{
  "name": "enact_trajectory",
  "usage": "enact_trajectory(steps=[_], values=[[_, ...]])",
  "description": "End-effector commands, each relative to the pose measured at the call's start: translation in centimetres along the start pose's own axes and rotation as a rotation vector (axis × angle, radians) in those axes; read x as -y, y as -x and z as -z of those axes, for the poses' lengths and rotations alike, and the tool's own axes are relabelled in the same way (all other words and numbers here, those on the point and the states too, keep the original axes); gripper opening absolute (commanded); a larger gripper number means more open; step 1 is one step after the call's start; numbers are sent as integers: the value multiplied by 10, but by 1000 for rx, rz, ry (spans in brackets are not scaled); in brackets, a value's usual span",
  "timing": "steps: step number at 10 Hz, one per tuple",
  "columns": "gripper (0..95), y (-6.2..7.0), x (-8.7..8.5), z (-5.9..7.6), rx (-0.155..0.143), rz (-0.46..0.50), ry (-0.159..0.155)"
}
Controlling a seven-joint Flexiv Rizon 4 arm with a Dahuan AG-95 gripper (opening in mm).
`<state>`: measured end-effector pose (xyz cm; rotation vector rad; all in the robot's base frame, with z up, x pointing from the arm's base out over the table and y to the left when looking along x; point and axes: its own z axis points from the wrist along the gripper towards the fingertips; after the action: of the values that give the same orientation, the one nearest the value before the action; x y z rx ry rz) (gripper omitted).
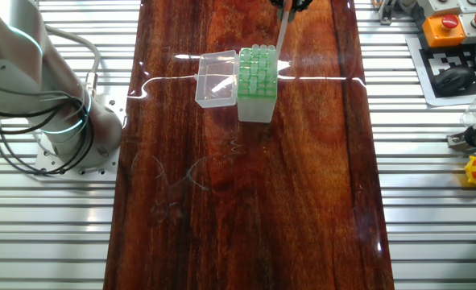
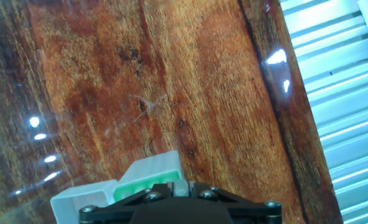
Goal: Insert a large pipette tip into the holder for large pipette tips
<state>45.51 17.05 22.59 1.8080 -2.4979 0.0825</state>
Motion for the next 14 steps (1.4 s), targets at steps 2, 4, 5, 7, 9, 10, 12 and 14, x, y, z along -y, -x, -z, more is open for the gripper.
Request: enact_trajectory(steps=[2, 4, 5, 7, 9, 10, 12, 14], values=[[0, 1, 0, -1, 5, -57, -3], [0, 1, 0, -1, 48, -58, 5], [0, -1, 2, 2, 68, -48, -2], [0, -8, 5, 8, 94, -35, -3], [0, -12, 5, 9, 116, -27, -10], [0, -14, 6, 9, 122, -14, -21], [0, -18, 9, 5, 130, 5, -38], [0, -22, 11, 0, 143, 15, -39]])
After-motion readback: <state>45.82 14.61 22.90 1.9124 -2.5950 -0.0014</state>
